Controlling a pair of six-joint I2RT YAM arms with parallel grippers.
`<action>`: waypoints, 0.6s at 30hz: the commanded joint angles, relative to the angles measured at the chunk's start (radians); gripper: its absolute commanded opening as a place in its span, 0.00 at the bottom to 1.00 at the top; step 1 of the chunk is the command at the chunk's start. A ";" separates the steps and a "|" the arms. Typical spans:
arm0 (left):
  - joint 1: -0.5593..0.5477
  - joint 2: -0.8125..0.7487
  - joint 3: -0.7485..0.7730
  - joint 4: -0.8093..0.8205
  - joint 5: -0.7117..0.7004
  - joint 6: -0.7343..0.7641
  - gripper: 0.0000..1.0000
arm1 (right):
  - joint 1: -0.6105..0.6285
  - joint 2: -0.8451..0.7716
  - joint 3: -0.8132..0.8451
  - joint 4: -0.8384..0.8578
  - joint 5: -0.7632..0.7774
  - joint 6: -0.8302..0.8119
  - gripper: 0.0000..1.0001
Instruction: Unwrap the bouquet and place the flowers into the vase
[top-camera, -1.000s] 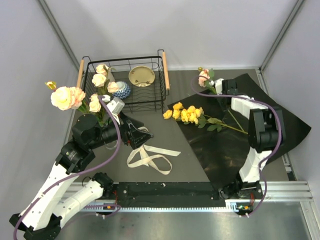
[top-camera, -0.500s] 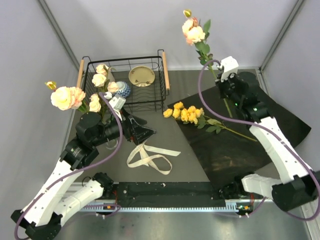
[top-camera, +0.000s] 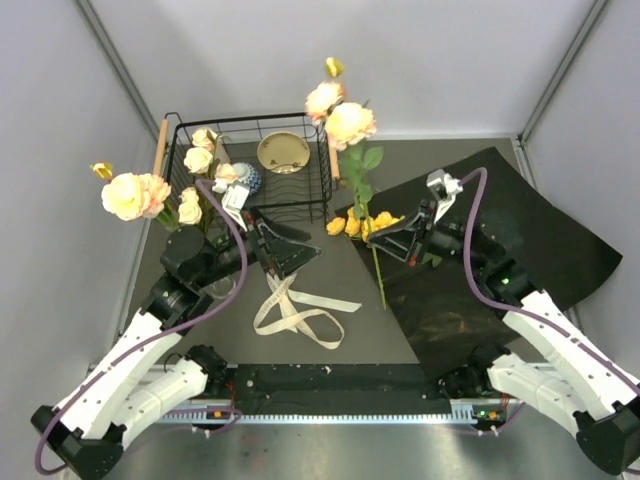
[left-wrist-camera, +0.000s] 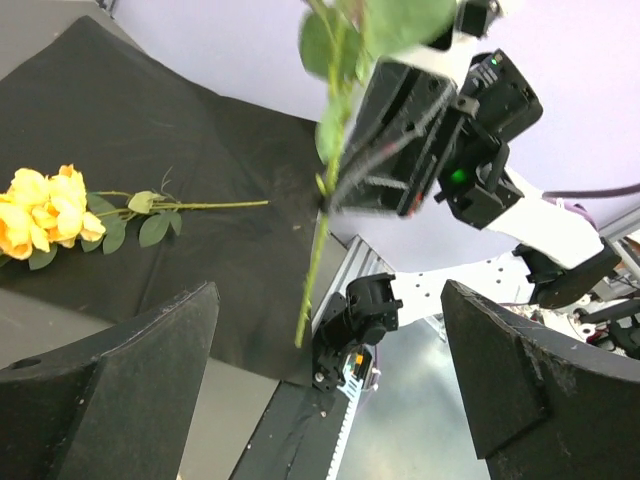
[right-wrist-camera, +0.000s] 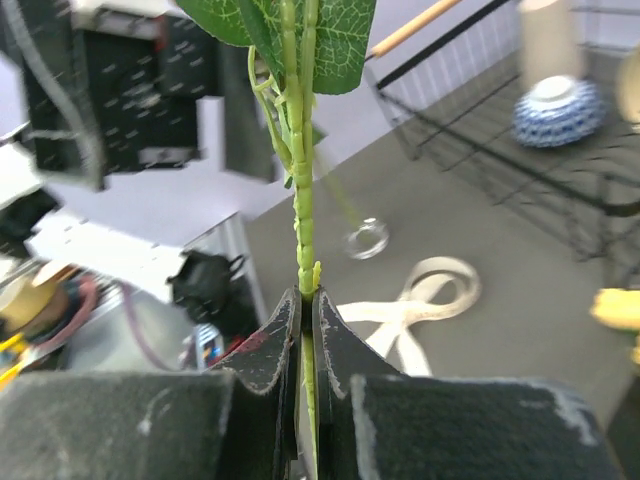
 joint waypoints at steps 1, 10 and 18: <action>-0.003 0.054 0.038 0.164 0.035 -0.060 0.99 | 0.083 -0.012 -0.004 0.123 -0.122 0.089 0.00; -0.017 0.086 0.074 0.201 0.004 -0.060 0.88 | 0.209 0.035 -0.004 0.133 -0.123 0.111 0.00; -0.016 0.088 0.132 0.204 0.036 -0.018 0.90 | 0.365 0.081 0.001 0.141 -0.037 0.096 0.00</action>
